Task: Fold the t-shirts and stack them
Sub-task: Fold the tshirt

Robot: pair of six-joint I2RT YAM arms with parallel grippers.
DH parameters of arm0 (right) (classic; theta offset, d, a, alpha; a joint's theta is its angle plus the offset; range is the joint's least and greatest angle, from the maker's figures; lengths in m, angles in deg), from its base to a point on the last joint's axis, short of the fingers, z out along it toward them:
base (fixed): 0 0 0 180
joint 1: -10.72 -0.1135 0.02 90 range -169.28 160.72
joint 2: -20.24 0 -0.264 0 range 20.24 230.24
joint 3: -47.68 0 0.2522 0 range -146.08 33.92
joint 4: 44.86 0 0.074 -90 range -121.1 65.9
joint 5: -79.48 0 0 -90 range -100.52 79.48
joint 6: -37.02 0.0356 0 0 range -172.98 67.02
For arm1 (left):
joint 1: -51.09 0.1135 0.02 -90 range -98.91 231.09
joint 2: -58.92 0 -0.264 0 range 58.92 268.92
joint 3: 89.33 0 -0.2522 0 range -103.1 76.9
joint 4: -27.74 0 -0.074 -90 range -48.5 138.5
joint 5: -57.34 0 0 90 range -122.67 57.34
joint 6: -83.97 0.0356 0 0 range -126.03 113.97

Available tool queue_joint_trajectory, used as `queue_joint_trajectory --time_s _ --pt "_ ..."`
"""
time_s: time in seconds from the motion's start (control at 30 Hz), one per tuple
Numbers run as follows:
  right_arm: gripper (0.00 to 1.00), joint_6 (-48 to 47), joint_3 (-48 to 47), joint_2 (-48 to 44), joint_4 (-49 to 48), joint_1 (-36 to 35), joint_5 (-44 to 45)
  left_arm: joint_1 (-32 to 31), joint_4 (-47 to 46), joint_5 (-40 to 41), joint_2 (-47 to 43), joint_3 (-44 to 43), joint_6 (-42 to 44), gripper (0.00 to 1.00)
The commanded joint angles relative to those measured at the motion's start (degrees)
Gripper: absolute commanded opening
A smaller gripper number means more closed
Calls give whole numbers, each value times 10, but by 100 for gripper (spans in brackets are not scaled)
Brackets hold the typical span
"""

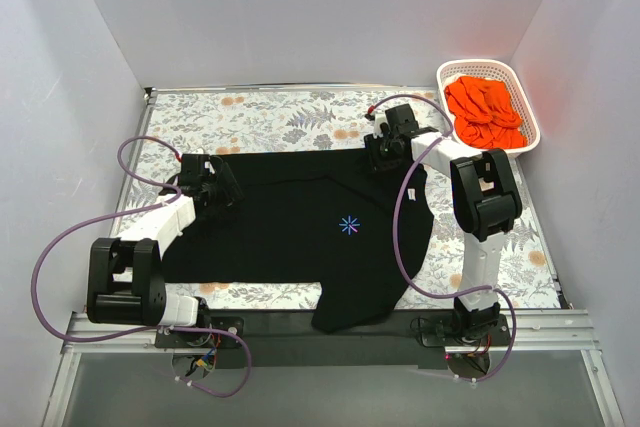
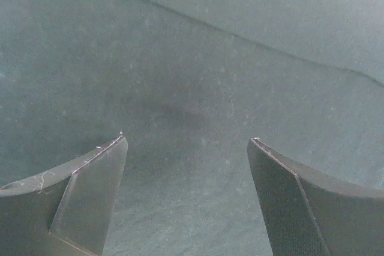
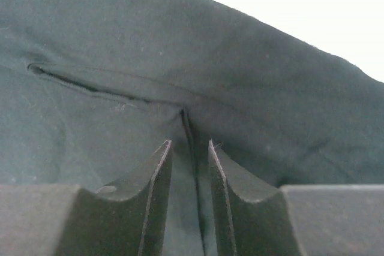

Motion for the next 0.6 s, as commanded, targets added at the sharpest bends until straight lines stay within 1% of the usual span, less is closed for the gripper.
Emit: queue_joint_trajectory --time_s 0.0,0.23,0.33,0.37,0.47,0.57 --pt "33 -17 -38 13 -2 -4 -18 -3 -23 -10 -18 9 7 75" --pt "31 -19 -31 21 -2 -8 -36 -5 -23 -19 -21 15 5 75" --pt "23 -19 -22 16 -2 -9 -38 -6 -21 -19 -20 12 7 75" --pt "15 -19 -20 13 -1 -9 -38 -6 -20 -20 -19 12 7 75" --pt "1 -19 -17 -2 8 -12 -44 -6 -20 -23 -19 10 6 75" --pt "1 -19 -15 -20 16 -15 -49 -7 -19 -28 -19 5 4 75"
